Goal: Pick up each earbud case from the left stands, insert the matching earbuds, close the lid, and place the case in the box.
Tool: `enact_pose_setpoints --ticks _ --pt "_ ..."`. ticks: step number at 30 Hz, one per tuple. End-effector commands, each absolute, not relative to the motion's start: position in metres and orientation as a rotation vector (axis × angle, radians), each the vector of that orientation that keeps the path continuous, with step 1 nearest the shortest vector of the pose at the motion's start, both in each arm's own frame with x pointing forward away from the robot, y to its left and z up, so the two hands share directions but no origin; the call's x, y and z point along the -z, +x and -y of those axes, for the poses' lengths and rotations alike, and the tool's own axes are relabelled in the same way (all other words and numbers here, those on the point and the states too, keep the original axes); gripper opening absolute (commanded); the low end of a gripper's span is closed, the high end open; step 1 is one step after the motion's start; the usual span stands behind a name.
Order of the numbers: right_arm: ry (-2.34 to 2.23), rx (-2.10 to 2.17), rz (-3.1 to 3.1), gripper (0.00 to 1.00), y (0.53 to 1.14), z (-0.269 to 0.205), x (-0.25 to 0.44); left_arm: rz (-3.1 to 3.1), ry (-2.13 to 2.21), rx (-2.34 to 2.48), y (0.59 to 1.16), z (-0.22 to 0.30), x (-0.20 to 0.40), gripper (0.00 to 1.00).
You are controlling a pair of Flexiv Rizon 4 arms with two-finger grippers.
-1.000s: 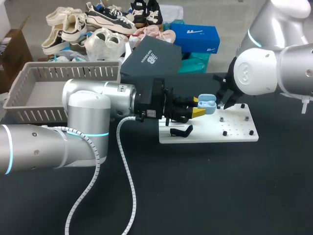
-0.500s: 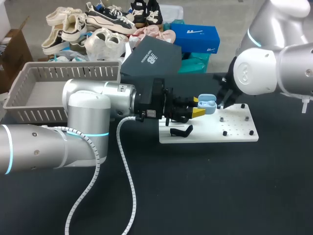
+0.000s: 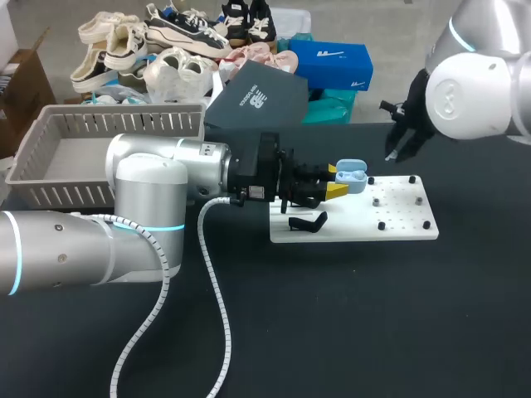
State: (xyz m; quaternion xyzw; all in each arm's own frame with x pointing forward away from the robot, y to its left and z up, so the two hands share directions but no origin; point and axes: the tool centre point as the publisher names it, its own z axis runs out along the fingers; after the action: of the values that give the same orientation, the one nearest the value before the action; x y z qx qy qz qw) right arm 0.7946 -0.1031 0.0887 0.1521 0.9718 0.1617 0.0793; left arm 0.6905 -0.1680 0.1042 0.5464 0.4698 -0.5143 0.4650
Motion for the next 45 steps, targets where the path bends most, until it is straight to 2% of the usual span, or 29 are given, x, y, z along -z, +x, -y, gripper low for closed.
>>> enact_pose_setpoints --ticks 1,9,18,32,45 --pt "0.430 -0.472 -2.805 0.00 0.756 0.122 -0.132 -1.155 1.341 1.260 0.690 0.169 -0.104 0.00" --pt "0.152 -0.438 -2.866 0.00 0.718 0.118 -0.186 -1.155 1.341 1.260 0.690 0.169 -0.104 0.00" --pt "-0.107 -0.445 -3.038 0.00 0.681 0.088 -0.218 -1.155 1.341 1.260 0.690 0.169 -0.104 0.00" --pt "-0.147 -0.327 -3.106 0.00 0.661 0.024 -0.213 -1.155 1.341 1.260 0.690 0.169 -0.104 0.00" --pt "-0.063 -0.239 -3.115 0.00 0.655 0.013 -0.196 -1.155 1.341 1.260 0.690 0.169 -0.104 0.00"
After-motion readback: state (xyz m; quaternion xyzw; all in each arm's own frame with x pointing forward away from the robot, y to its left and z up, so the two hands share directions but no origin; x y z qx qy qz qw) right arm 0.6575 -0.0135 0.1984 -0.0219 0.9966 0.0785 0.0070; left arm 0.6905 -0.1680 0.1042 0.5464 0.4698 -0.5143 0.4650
